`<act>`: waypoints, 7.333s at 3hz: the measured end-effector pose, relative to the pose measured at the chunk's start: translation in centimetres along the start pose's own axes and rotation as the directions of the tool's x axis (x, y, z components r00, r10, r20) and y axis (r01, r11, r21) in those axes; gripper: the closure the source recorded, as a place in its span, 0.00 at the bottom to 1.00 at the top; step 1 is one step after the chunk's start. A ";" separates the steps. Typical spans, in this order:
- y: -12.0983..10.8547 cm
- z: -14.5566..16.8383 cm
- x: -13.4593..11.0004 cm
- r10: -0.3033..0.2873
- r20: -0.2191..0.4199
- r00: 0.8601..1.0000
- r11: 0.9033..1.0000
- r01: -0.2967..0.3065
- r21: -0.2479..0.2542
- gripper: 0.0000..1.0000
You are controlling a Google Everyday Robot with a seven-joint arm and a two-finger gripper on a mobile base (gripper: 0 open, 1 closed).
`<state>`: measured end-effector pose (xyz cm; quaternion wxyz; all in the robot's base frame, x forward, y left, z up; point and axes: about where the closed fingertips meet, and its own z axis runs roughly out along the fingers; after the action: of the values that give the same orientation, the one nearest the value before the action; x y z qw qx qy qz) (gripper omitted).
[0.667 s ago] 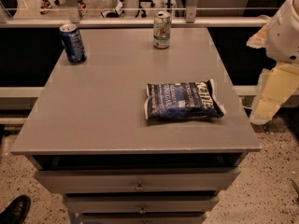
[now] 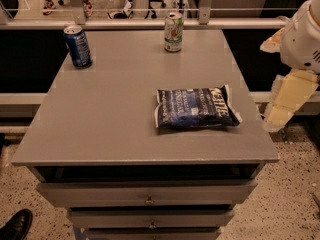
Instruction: Move blue chip bag near 7up can
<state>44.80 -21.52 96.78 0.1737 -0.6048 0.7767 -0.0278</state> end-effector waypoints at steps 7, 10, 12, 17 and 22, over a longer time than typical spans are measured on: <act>-2.8 12.7 -2.7 0.027 0.292 0.956 0.999 -0.035 0.022 0.78; -4.9 6.8 -3.6 0.021 0.369 0.929 0.985 -0.081 0.149 1.00; -6.8 8.4 -3.8 0.003 0.376 0.927 0.976 -0.083 0.199 1.00; -26.6 20.0 -7.0 -0.280 0.489 0.826 0.946 0.152 0.285 0.96; -29.0 17.9 -8.2 -0.358 0.490 0.795 0.924 0.225 0.310 0.00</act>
Offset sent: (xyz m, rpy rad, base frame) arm 0.0709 0.0296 -0.1097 0.1927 -0.0301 0.0759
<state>78.86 -18.49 89.30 0.4483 -0.6762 0.5841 0.0242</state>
